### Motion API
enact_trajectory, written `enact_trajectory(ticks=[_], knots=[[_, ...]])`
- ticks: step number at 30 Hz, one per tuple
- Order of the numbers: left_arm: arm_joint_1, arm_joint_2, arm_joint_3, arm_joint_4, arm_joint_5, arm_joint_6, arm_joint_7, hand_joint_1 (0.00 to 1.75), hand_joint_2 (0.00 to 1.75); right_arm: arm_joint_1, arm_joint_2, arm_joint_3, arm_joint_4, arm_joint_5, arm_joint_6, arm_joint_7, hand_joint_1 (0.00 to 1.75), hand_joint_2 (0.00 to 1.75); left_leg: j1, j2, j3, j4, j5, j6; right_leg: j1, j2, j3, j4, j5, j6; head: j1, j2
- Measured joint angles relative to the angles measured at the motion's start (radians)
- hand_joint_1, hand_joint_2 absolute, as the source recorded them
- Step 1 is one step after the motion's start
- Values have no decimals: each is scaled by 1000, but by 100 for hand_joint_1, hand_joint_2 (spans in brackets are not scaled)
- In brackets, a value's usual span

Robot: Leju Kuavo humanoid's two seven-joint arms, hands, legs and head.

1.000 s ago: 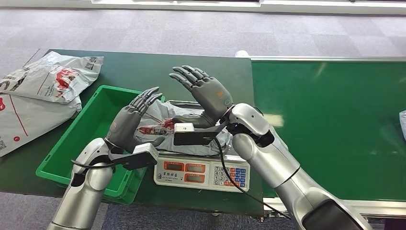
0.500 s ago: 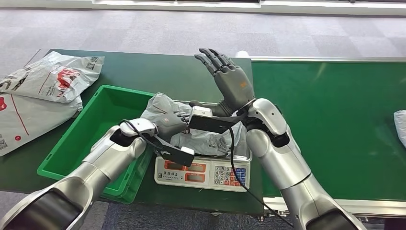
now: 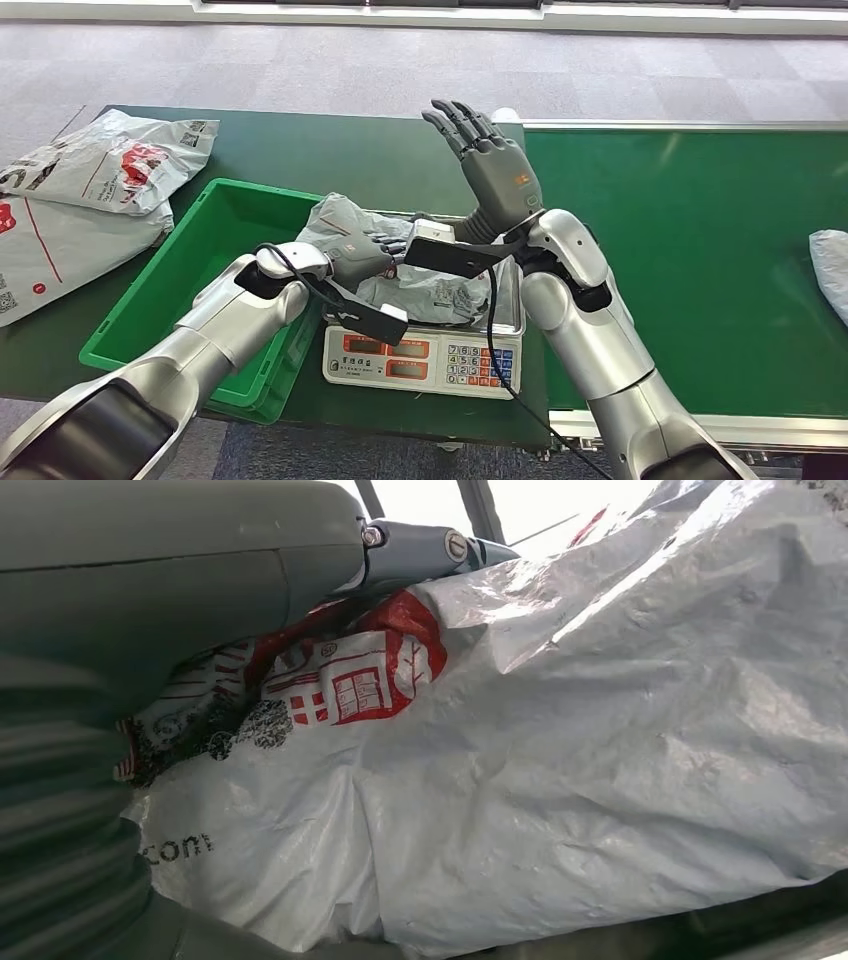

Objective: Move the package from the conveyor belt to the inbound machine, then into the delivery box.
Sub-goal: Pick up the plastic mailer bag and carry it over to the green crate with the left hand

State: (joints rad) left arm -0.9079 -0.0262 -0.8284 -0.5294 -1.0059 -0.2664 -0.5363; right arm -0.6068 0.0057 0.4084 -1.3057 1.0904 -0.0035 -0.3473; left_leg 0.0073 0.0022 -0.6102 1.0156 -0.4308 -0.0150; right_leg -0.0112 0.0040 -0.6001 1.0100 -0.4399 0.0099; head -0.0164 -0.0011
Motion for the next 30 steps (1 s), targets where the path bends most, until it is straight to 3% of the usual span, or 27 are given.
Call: enact_trajectory(ticks=[18,22,30], knots=[[-8,-4,-30,9,17,12,-2,0,175,28,5,-30,-30,24,10,-3,0,175,0,-1,1,0,0,0,0,0,2,0,0,0,0,0],[-8,-4,-32,10,21,12,-2,175,175,31,5,-31,-31,25,10,-3,0,175,0,-1,1,0,0,0,0,0,2,0,0,0,0,0],[-4,-4,-40,9,65,72,-2,175,175,36,5,-36,-32,28,11,-5,0,175,0,-1,1,0,0,0,0,0,1,0,0,0,0,0]])
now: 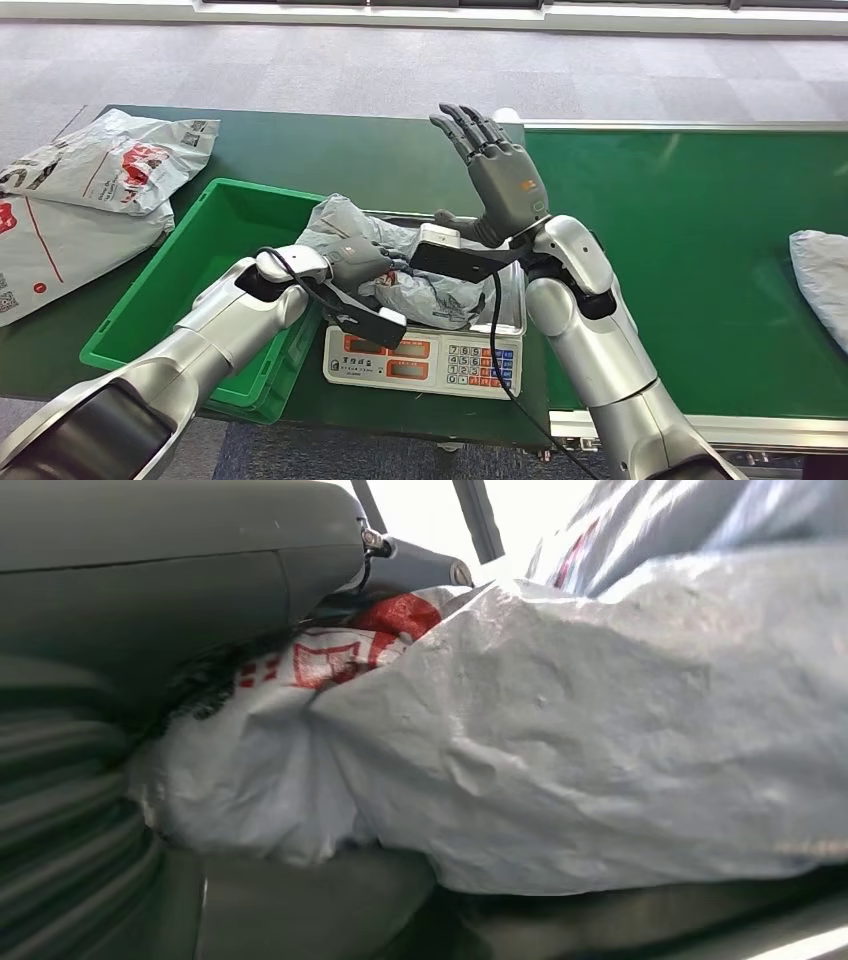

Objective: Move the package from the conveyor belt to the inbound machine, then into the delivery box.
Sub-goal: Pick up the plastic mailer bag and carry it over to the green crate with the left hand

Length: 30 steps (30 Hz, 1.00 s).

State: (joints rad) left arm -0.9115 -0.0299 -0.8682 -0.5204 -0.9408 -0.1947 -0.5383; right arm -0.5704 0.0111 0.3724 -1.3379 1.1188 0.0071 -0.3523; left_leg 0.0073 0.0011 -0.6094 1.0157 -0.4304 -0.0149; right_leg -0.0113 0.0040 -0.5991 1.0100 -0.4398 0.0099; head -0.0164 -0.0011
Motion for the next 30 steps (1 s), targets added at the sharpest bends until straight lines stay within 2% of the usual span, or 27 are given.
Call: enact_trajectory(ticks=[5,25,27,29,30], knots=[[-1,3,1,-35,38,44,19,175,175,9,0,-8,-5,3,0,-1,0,175,0,0,-2,0,0,0,0,0,-2,0,0,0,0,0],[3,36,21,-123,29,88,78,175,175,10,0,-17,-15,2,4,-13,0,175,0,0,-5,0,0,0,0,0,-4,0,0,0,0,0],[6,51,25,-140,-91,192,191,175,175,12,0,-17,-16,3,2,-11,0,175,0,0,-6,0,0,0,0,0,-5,0,0,0,0,0],[6,73,45,-177,-322,341,426,175,175,24,1,-19,-22,12,0,-6,0,175,0,0,-6,0,0,-1,0,0,-6,0,0,0,0,0],[4,86,67,-202,-430,382,544,175,175,34,2,-20,-30,18,0,-5,0,175,0,0,-6,0,1,-1,0,0,-6,0,0,0,0,0]])
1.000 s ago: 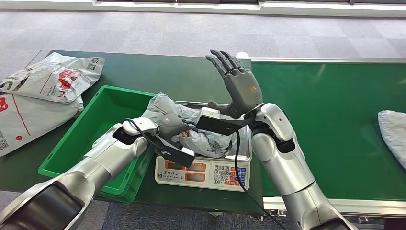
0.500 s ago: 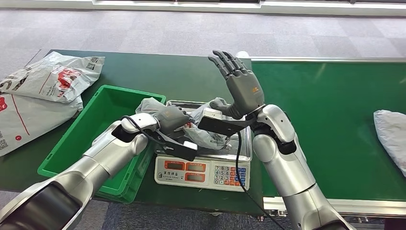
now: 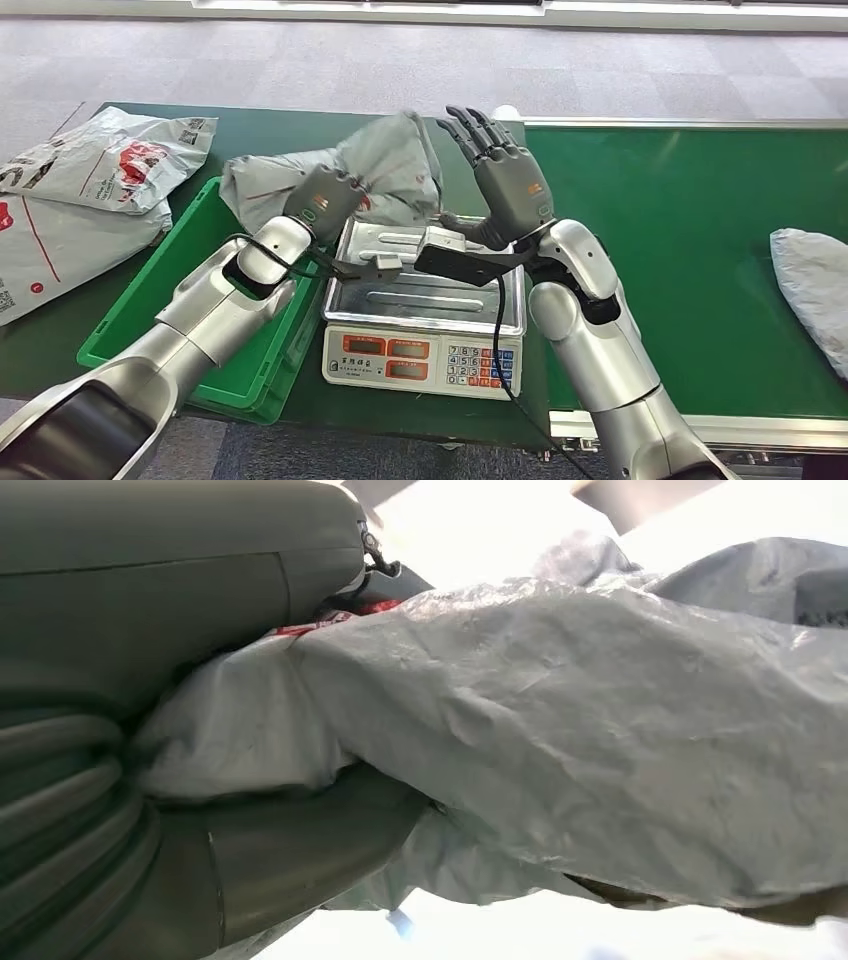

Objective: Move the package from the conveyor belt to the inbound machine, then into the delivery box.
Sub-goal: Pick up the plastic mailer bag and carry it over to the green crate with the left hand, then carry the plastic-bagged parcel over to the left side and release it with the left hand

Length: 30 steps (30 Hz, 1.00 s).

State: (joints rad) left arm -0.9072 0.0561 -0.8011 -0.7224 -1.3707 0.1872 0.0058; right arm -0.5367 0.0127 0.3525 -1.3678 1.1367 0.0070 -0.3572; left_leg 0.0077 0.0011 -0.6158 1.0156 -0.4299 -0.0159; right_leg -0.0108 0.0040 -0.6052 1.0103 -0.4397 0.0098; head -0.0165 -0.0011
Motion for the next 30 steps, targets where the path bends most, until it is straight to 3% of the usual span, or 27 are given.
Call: enact_trajectory(ticks=[1,3,10,21,22,24,26,28,30], knots=[[-1,14,31,-27,-76,13,91,175,175,12,1,-2,-10,7,0,1,0,175,0,0,0,0,0,0,0,0,0,0,0,0,0,0],[-1,41,99,-78,-130,-6,166,175,175,39,3,-6,-30,19,0,1,0,175,0,0,0,0,0,0,0,0,-1,0,0,0,0,0],[7,102,208,-181,-132,-47,241,175,175,85,12,-21,-74,37,0,1,0,175,2,-1,-1,0,0,0,1,-2,-1,0,-1,-1,0,0],[33,126,236,-236,-132,-73,296,175,175,95,29,-32,-85,48,2,0,0,175,2,-2,-2,0,0,0,0,-2,-1,0,-1,-1,0,0],[36,127,236,-240,-132,-77,300,164,175,95,29,-32,-85,48,2,0,0,175,2,-2,-2,0,0,0,0,-2,-1,0,-1,-1,0,0],[41,129,237,-246,-132,-85,304,77,175,95,29,-32,-85,49,2,-2,0,175,2,-2,-2,0,0,0,0,-2,-1,0,-1,-1,0,0],[43,130,238,-249,-132,-97,308,0,87,94,29,-32,-85,49,2,-3,0,175,2,-2,-2,0,0,0,0,-2,-1,0,-1,-1,0,0],[44,130,242,-250,-132,-115,326,0,0,92,29,-32,-85,49,2,-5,0,175,2,-2,-2,0,0,0,1,-2,-1,0,-1,-1,0,0],[45,131,249,-250,-133,-123,354,0,0,88,29,-32,-85,49,2,-6,0,175,2,-2,-2,0,0,0,1,-2,-1,0,-1,-1,0,0]])
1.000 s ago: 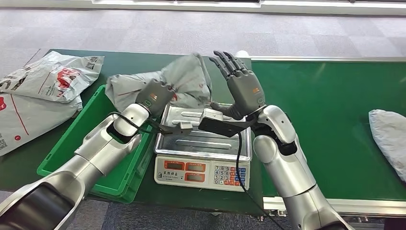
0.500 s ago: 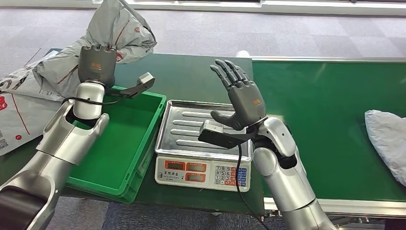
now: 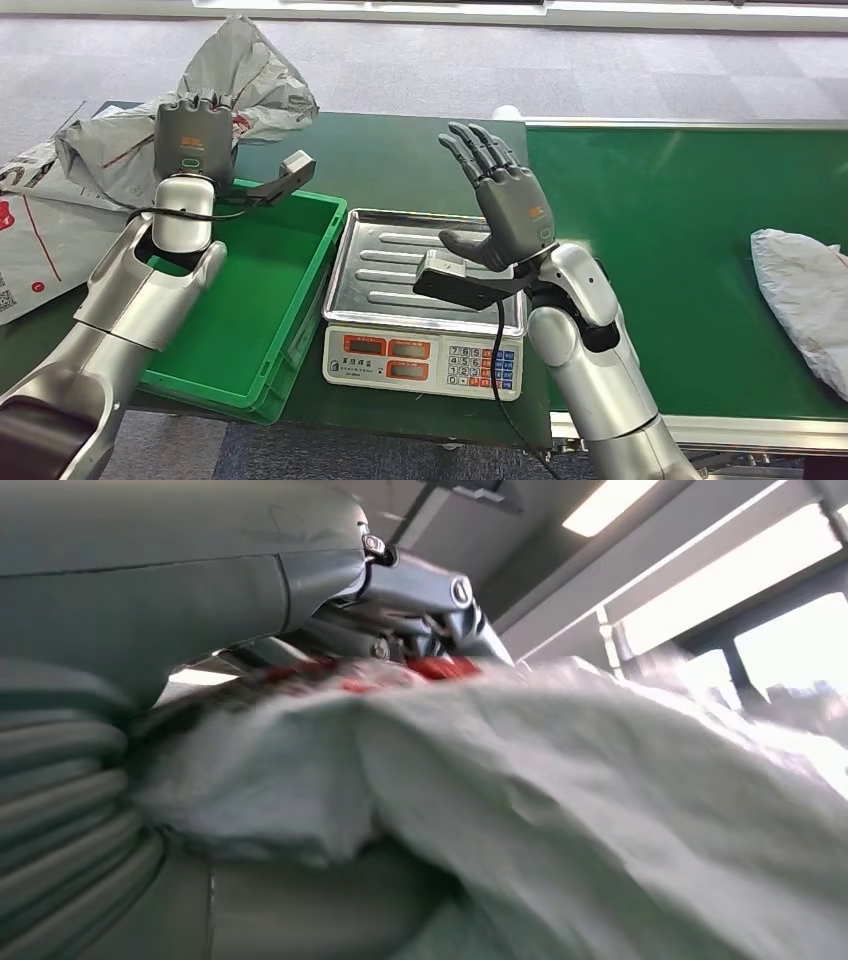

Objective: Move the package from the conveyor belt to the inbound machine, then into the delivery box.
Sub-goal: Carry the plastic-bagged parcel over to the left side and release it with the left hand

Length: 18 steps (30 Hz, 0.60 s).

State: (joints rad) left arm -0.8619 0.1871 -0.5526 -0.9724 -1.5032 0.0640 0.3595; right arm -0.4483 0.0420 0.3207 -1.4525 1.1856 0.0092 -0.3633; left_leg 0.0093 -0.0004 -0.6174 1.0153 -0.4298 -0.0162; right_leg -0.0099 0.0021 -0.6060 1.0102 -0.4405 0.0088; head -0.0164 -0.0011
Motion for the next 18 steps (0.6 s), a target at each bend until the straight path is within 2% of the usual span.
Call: enact_trajectory(ticks=[18], knots=[[7,12,30,-2,0,23,49,0,0,-7,0,0,4,-1,-1,-2,0,175,0,0,0,0,0,0,0,0,0,0,0,0,0,0]])
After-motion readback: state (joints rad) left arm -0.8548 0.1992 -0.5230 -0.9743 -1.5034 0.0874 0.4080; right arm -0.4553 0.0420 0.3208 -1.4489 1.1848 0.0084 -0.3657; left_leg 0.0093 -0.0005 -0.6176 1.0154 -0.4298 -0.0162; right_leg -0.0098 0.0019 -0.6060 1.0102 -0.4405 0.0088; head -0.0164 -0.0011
